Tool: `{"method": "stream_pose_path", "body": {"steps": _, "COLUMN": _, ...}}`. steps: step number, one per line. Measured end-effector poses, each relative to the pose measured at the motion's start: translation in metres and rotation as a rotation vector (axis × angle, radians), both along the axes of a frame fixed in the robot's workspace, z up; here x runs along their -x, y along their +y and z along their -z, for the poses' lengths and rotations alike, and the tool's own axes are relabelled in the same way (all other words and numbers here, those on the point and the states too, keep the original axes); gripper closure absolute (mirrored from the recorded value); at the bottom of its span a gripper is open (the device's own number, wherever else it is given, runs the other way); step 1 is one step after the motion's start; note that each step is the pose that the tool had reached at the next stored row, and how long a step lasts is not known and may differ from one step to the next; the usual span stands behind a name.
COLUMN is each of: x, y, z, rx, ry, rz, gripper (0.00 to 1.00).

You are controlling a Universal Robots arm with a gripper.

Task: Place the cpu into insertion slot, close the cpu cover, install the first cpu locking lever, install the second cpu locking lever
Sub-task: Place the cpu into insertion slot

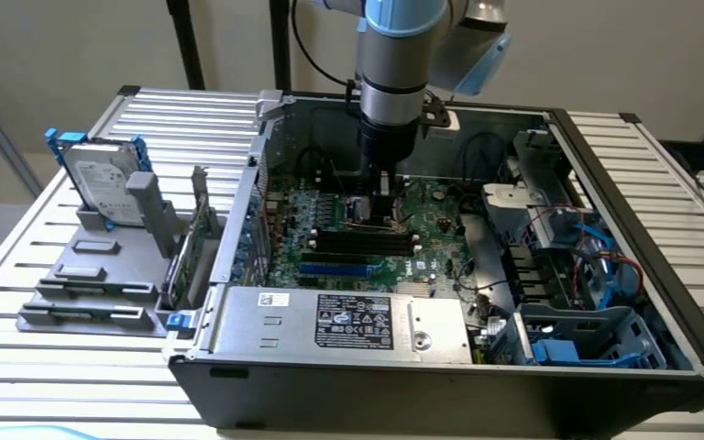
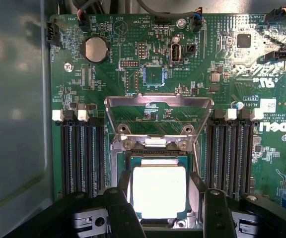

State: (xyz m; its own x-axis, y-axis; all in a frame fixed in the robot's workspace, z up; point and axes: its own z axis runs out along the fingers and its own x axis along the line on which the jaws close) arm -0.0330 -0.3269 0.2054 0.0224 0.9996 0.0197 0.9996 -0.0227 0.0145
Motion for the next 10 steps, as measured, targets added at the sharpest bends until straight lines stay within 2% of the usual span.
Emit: {"method": "stream_pose_path", "body": {"steps": 10, "x": 0.0000, "y": -0.0001, "z": 0.0035, "rx": 0.0001, "ry": 0.0019, "rz": 0.001, "gripper": 0.46}}
